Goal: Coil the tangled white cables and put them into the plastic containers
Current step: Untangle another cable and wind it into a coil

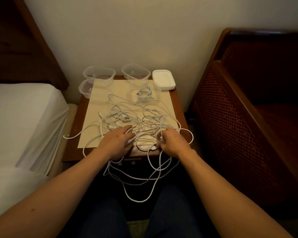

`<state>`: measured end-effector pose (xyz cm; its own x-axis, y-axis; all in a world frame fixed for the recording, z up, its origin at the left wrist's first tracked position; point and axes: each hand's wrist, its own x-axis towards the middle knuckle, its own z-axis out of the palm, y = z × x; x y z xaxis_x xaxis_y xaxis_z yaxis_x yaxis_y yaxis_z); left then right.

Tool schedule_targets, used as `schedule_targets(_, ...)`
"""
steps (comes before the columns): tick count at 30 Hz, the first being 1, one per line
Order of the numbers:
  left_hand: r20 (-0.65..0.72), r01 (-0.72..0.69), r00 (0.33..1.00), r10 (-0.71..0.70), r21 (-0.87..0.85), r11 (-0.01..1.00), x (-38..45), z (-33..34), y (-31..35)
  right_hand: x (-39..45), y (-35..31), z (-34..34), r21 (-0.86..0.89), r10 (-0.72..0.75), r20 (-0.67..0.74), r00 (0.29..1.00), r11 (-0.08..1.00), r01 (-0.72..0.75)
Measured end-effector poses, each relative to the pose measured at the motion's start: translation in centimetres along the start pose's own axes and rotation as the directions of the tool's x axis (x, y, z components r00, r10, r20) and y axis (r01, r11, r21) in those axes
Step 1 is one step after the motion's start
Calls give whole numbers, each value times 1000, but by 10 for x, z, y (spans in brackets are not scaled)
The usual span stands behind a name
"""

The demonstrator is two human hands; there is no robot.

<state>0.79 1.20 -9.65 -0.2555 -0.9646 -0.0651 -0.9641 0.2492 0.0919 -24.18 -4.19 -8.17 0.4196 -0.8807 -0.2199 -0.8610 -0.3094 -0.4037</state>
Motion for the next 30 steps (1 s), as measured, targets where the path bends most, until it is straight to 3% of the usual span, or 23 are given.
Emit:
schedule_targets(4, 25, 40, 999, -41, 7, 999, 8, -2, -1, 4, -6, 12, 1, 12, -130, 991, 1000, -12)
schedule_targets(10, 59, 34, 998, -33, -9, 999, 23, -10, -13, 21, -15, 16, 78, 116, -176, 978, 992, -104)
schedule_targets(14, -60, 95, 994, -94, 16, 995, 32, -11, -19, 34, -24, 17, 145, 209, -234, 950, 973, -178)
schedule_targets(17, -108, 155, 982, -154, 2, 988, 33, -9, -25, 40, -26, 14, 318, 359, -235, 903, 907, -278)
schedule_targets(22, -265, 118, 950, -163, -180, 977, 23, -7, -12, 52, -23, 12, 499, 472, -213, 855, 805, -320)
schedule_targets(25, -398, 57, 911, -105, -132, 990, 16, -5, 2, 60, -19, 12, 525, 470, -208, 858, 794, -307)
schedule_targets(27, -473, -64, 881, -2, -123, 990, 11, -3, 10, 64, -17, 8, 532, 469, -206, 859, 790, -304)
schedule_targets(30, -449, -205, 876, 176, -17, 979, 4, 3, 24, 68, -15, 4, 579, 455, -150, 878, 760, -295)
